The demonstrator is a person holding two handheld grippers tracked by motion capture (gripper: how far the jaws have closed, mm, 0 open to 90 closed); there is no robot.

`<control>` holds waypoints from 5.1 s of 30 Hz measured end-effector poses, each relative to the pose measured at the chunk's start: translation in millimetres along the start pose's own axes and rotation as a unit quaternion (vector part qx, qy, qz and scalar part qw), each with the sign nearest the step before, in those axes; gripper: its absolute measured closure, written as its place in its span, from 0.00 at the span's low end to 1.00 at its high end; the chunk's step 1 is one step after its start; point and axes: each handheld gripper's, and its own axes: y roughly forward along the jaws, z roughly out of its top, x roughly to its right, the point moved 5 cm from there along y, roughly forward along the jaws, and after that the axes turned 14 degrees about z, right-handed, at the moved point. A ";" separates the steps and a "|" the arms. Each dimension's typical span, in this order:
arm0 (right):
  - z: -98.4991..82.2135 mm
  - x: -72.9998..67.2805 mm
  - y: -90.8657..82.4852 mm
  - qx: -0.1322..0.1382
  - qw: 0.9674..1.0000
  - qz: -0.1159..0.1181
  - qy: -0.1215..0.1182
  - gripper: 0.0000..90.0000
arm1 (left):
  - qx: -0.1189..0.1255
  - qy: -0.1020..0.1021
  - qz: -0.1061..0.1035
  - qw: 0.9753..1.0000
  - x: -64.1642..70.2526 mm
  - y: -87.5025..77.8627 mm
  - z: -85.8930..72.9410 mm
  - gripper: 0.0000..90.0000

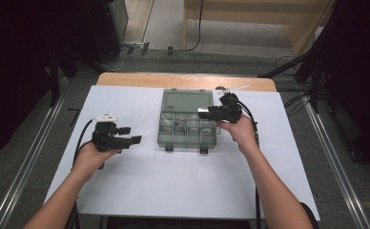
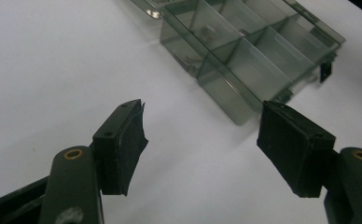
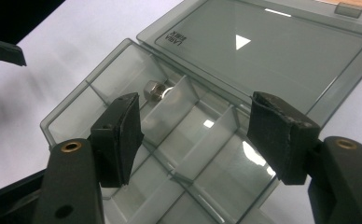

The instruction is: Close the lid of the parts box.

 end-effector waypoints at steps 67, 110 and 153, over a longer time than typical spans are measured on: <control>8.9 71.0 23.8 0.003 0.994 -0.083 0.065 0.39 | -0.041 -0.074 0.061 0.995 -4.3 145.2 99.4 0.36; 1.9 78.4 30.8 0.006 0.991 -0.043 0.130 0.46 | -0.044 -0.124 0.041 0.990 0.5 167.0 90.7 0.41; 26.0 60.2 -1.5 0.056 0.995 -0.022 0.082 0.59 | 0.009 -0.089 0.002 0.996 0.2 129.0 110.0 0.64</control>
